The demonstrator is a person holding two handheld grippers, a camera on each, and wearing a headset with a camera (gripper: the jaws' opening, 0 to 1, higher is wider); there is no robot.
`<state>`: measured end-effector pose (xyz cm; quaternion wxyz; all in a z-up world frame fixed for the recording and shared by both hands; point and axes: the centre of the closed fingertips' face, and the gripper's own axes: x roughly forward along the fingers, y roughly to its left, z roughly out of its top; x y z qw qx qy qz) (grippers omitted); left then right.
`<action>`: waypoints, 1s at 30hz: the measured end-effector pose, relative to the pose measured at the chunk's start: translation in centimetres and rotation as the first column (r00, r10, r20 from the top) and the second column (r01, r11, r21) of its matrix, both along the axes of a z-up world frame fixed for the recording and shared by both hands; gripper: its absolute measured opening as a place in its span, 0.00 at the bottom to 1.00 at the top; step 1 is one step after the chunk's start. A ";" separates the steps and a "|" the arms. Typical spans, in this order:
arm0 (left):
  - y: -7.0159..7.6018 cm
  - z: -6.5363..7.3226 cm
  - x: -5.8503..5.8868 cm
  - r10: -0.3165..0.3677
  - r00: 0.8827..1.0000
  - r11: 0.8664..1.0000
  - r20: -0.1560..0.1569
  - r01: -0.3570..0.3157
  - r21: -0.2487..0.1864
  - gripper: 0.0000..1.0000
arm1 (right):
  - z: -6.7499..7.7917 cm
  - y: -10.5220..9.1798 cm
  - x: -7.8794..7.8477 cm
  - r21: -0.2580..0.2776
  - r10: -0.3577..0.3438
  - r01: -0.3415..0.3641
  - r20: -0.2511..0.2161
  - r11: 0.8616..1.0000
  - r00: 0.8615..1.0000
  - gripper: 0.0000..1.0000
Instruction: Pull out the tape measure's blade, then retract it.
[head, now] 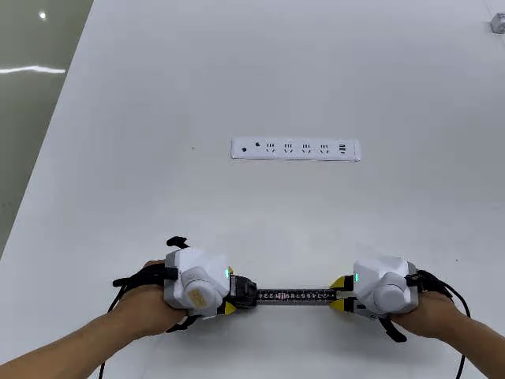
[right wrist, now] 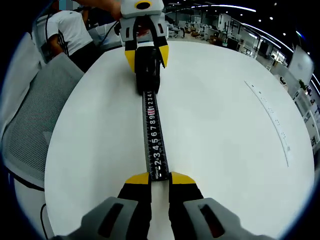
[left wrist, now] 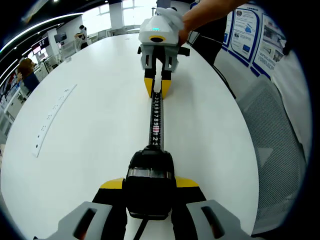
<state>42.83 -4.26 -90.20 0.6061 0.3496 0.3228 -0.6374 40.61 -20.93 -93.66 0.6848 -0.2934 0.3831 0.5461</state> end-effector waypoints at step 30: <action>0.0 -0.1 0.0 -0.002 1.000 1.000 -0.007 0.002 0.004 0.31 | 0.0 -3.6 -0.2 -0.024 -0.025 0.025 0.001 0.999 1.000 0.10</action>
